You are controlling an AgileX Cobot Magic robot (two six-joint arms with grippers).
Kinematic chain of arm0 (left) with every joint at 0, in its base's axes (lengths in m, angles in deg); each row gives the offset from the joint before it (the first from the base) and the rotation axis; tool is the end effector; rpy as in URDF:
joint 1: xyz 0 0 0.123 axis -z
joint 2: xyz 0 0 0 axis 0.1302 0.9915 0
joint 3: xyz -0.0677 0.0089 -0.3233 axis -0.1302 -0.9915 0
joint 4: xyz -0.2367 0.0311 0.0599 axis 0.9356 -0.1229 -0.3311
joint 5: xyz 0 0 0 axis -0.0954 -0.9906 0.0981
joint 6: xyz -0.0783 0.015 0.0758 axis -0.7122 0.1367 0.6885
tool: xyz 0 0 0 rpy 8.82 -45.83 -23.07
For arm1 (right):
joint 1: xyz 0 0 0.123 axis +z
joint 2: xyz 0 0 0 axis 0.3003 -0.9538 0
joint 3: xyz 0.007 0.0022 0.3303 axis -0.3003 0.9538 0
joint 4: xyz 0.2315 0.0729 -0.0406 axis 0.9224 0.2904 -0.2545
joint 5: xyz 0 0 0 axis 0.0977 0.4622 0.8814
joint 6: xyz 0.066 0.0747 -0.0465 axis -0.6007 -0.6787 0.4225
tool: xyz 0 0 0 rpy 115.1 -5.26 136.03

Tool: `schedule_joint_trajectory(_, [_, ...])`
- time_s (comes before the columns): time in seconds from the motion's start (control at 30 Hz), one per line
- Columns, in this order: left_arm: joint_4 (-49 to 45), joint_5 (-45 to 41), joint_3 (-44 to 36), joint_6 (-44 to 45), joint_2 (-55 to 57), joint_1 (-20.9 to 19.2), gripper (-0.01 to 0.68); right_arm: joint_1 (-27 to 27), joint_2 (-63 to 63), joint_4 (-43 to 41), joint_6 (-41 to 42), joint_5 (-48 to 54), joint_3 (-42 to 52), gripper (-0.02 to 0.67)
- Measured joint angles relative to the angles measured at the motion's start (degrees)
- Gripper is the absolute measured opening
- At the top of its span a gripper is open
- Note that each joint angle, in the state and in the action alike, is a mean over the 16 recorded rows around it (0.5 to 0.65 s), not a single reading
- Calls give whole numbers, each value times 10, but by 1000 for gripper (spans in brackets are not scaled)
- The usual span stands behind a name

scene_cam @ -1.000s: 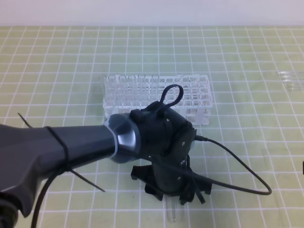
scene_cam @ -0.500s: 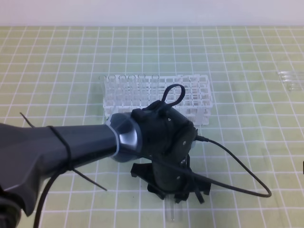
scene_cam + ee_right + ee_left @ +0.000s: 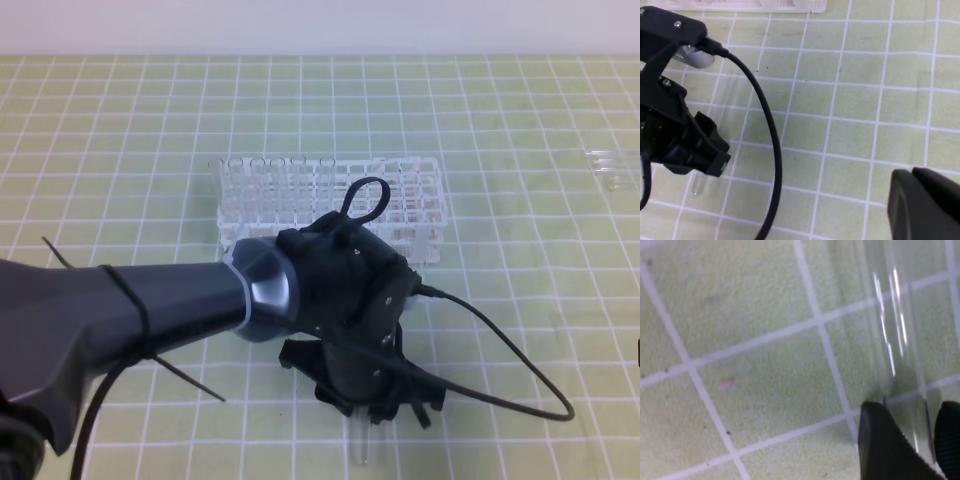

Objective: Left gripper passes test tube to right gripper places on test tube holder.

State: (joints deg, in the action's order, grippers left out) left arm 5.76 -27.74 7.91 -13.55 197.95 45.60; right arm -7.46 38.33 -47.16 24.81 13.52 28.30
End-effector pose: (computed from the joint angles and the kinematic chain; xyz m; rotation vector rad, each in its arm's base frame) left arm 0.2438 -0.3240 0.2001 0.6134 2.9616 -0.1461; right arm 0.1132 0.0448 0.3098 -0.1486 2.4096 0.4146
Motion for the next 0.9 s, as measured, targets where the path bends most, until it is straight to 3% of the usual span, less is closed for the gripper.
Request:
schedule_joint_trajectory(0.63, [-12, -22, 1, 116, 1, 0, 168, 0, 0, 0, 0, 0, 0, -16])
schedule_joint_trajectory(0.9, [-13, -21, 0, 127, 2, 0, 97, 0, 0, -1, 0, 0, 0, -16])
